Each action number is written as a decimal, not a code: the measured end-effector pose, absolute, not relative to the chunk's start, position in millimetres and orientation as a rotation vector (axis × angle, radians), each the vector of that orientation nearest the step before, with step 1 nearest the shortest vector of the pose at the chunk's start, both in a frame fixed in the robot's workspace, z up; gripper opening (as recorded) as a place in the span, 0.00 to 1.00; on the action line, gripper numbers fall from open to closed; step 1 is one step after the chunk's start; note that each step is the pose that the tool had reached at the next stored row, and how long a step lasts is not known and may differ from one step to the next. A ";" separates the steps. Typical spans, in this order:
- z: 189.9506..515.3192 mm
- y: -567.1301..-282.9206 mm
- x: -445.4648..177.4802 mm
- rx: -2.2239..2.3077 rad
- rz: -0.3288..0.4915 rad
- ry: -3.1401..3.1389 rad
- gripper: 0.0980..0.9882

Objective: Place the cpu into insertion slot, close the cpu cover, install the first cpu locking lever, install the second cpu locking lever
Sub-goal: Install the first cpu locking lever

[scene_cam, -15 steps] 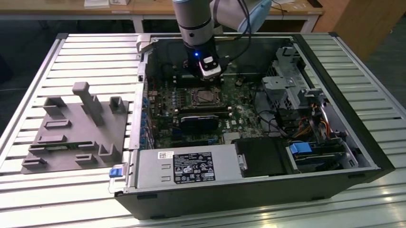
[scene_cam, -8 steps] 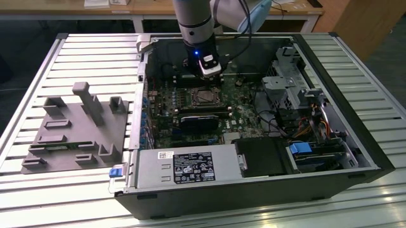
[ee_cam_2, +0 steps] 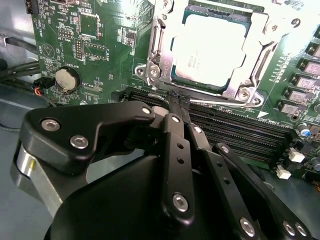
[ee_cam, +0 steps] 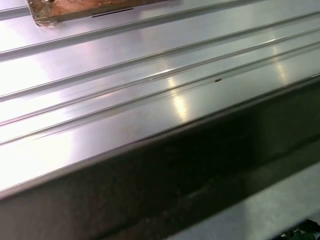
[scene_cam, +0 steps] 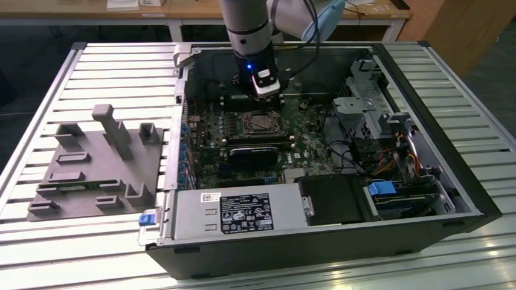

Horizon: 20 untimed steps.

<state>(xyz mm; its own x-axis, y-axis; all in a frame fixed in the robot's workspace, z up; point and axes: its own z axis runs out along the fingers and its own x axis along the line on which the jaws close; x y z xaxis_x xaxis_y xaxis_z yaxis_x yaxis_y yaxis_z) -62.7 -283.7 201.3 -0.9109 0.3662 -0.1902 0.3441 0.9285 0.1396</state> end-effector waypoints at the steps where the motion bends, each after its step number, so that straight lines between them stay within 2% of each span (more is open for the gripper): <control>1: 201.3 -283.7 -62.7 0.536 0.153 2.874 0.00; 20: 200.3 -287.6 -62.7 0.556 0.204 2.873 0.00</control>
